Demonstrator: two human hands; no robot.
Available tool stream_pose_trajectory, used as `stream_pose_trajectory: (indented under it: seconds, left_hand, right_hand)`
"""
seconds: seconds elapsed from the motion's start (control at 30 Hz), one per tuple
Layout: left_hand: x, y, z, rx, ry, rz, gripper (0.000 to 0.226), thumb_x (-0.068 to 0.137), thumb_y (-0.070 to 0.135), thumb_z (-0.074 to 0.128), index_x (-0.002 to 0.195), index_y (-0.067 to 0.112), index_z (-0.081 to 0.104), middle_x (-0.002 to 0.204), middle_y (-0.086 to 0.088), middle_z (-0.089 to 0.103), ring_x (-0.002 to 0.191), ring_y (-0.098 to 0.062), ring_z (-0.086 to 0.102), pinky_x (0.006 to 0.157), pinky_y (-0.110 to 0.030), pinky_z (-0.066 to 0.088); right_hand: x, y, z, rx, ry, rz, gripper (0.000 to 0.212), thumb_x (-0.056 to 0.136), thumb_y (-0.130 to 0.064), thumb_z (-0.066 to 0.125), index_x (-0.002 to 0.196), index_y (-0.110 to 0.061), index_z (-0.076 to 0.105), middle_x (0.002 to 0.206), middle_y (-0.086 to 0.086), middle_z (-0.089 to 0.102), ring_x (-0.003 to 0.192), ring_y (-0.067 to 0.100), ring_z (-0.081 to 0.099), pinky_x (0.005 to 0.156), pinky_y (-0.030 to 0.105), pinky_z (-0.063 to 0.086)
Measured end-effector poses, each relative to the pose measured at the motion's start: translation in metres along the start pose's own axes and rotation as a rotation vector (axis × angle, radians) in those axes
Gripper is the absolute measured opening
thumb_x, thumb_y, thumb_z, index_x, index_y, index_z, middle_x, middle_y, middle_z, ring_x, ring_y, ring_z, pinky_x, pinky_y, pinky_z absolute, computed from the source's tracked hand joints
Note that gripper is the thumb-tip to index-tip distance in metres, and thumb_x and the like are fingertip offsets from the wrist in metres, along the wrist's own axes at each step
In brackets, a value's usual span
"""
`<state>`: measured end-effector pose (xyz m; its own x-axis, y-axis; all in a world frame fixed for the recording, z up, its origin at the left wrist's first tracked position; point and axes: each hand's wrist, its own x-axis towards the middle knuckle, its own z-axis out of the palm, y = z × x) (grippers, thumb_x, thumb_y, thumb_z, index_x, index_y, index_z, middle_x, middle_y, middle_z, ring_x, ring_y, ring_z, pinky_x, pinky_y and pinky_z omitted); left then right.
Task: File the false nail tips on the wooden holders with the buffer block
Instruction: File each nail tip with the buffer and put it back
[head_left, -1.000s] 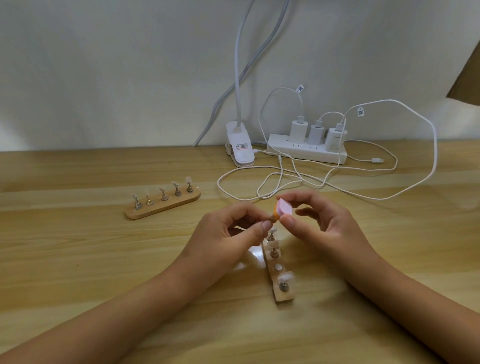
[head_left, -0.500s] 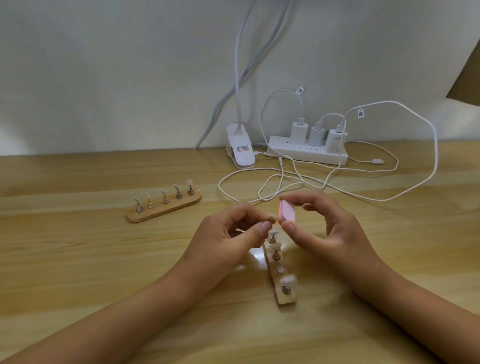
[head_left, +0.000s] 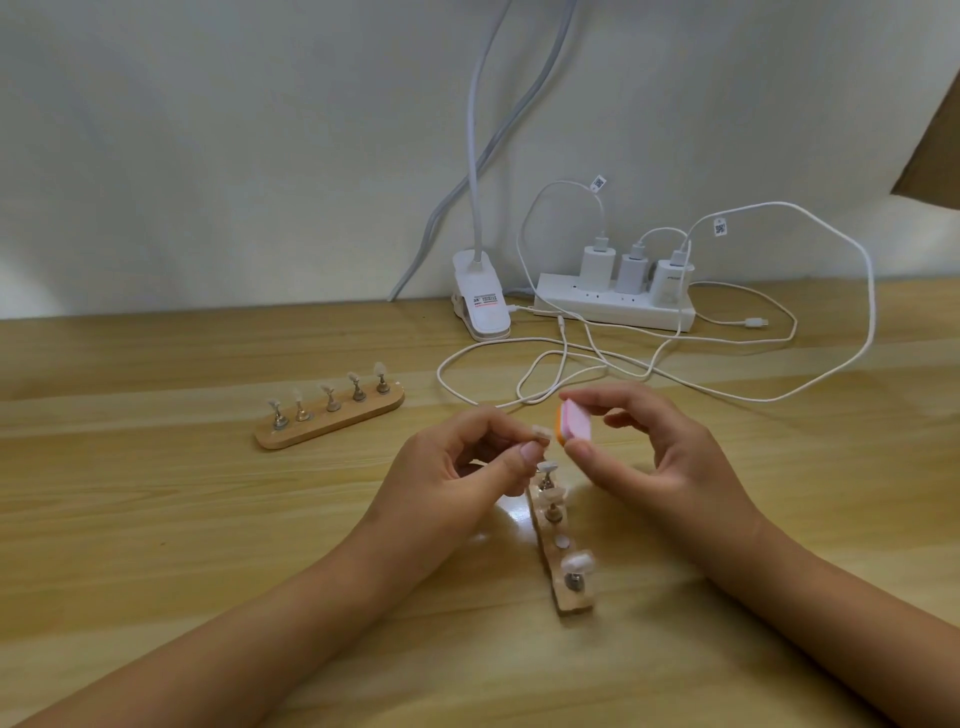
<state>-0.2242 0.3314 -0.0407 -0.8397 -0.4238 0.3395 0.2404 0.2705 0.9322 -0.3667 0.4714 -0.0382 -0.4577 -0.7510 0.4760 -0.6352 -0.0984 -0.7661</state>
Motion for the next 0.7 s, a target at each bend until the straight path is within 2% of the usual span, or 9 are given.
stream_pose_trajectory:
  seconds: [0.03, 0.1, 0.2, 0.3, 0.47, 0.6, 0.7]
  left_hand:
    - [0.000, 0.000, 0.000, -0.011, 0.004, 0.003, 0.007, 0.082, 0.033, 0.070, 0.088, 0.032, 0.073, 0.074, 0.007, 0.068, 0.069, -0.007, 0.063, 0.068, -0.019, 0.050]
    - [0.000, 0.000, 0.000, -0.015, -0.001, 0.001, 0.014, 0.080, 0.038, 0.069, 0.092, 0.031, 0.073, 0.078, 0.004, 0.070, 0.073, -0.009, 0.065, 0.070, -0.020, 0.051]
    - [0.000, 0.000, -0.001, -0.038, 0.002, -0.014, 0.017, 0.081, 0.036, 0.070, 0.097, 0.029, 0.073, 0.082, 0.003, 0.072, 0.076, -0.010, 0.068, 0.073, -0.021, 0.053]
    - [0.001, 0.000, -0.002, -0.059, 0.015, -0.017, 0.016, 0.083, 0.025, 0.072, 0.098, 0.029, 0.069, 0.084, -0.001, 0.072, 0.077, -0.013, 0.068, 0.072, -0.020, 0.053]
    - [0.000, 0.003, 0.002, -0.006, 0.003, 0.022, 0.014, 0.082, 0.018, 0.070, 0.083, 0.032, 0.068, 0.078, 0.003, 0.071, 0.074, -0.010, 0.068, 0.070, -0.022, 0.053]
    - [-0.002, 0.004, 0.004, 0.042, -0.001, 0.061, 0.020, 0.082, 0.015, 0.070, 0.081, 0.035, 0.066, 0.078, 0.006, 0.070, 0.073, -0.008, 0.067, 0.070, -0.021, 0.054]
    - [-0.003, 0.004, 0.004, 0.075, 0.020, 0.081, 0.024, 0.083, 0.010, 0.072, 0.081, 0.034, 0.066, 0.079, 0.006, 0.070, 0.074, -0.007, 0.068, 0.069, -0.022, 0.054]
  right_hand:
    - [0.002, 0.001, -0.001, 0.026, 0.022, 0.087, 0.037, 0.077, -0.046, 0.080, 0.110, -0.034, 0.068, 0.110, -0.016, 0.068, 0.111, 0.006, 0.058, 0.092, 0.022, 0.045]
    - [0.004, 0.002, -0.003, 0.137, 0.063, 0.197, 0.032, 0.078, -0.043, 0.076, 0.108, -0.033, 0.072, 0.110, -0.014, 0.071, 0.109, 0.004, 0.061, 0.095, 0.027, 0.047]
    - [0.004, -0.002, -0.005, 0.340, 0.084, 0.221, 0.033, 0.079, -0.047, 0.078, 0.107, -0.031, 0.075, 0.112, -0.008, 0.073, 0.109, 0.006, 0.065, 0.090, 0.020, 0.051]
    - [0.003, -0.007, -0.004, 0.450, 0.015, 0.220, 0.039, 0.072, -0.048, 0.072, 0.106, -0.030, 0.075, 0.112, -0.002, 0.073, 0.108, 0.008, 0.067, 0.086, 0.016, 0.050]
    - [-0.001, -0.015, -0.002, 0.446, -0.119, 0.194, 0.037, 0.075, -0.041, 0.070, 0.105, -0.022, 0.075, 0.103, -0.003, 0.074, 0.093, 0.003, 0.068, 0.079, 0.015, 0.051]
    - [0.000, -0.015, -0.003, 0.420, -0.121, 0.208, 0.031, 0.078, -0.033, 0.073, 0.107, -0.020, 0.073, 0.105, -0.003, 0.074, 0.093, 0.002, 0.068, 0.079, 0.013, 0.050]
    - [-0.002, -0.016, -0.004, 0.430, -0.147, 0.141, 0.033, 0.080, -0.033, 0.067, 0.110, -0.018, 0.072, 0.109, -0.003, 0.074, 0.098, 0.007, 0.068, 0.082, 0.015, 0.050]
